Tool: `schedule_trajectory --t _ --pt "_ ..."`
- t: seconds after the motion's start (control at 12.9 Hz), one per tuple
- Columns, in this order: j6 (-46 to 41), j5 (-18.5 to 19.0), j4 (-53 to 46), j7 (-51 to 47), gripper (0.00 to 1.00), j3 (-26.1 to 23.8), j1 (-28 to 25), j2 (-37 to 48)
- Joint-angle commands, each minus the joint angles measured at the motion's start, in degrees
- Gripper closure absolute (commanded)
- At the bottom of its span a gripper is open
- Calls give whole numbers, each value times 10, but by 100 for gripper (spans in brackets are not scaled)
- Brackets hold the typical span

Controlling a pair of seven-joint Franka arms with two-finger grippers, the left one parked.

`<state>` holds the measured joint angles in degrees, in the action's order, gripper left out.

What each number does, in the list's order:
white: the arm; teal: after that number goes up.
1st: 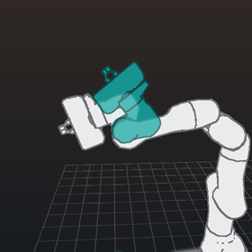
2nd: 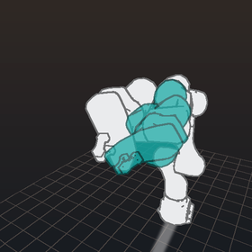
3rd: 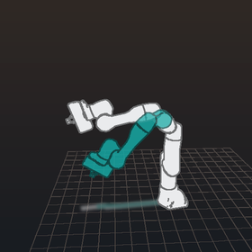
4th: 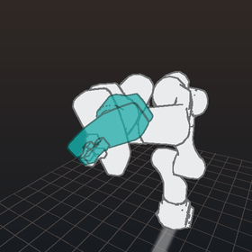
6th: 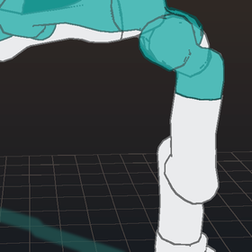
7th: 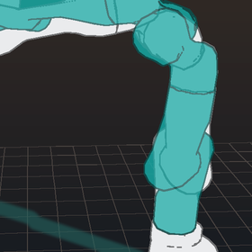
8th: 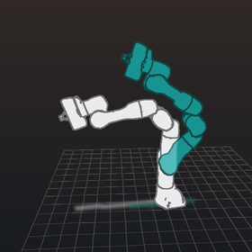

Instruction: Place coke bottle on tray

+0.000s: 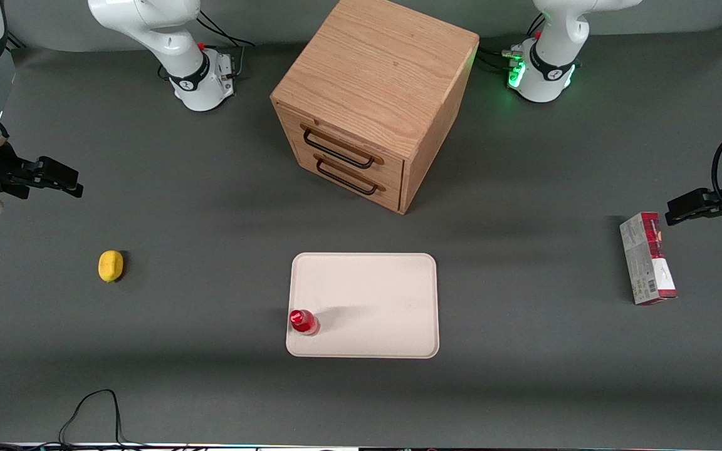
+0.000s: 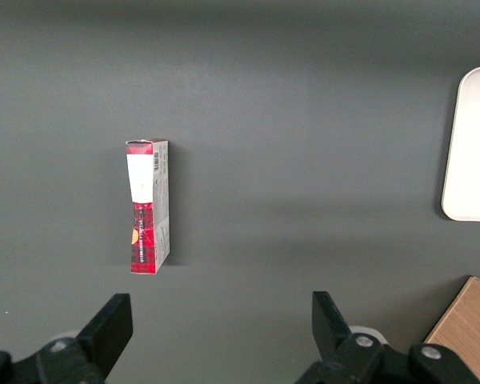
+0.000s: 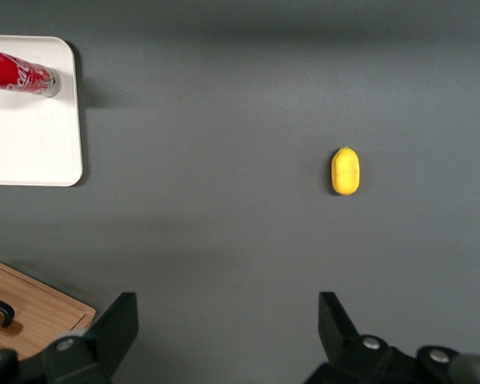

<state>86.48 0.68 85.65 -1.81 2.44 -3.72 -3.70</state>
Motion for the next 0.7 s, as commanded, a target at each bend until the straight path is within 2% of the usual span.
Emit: schedule_trajectory --t 0.0,0.62 --pt "-1 -5 -6 1 0 0 -1 1" --pt "-10 -5 -5 1 0 23 -3 1"
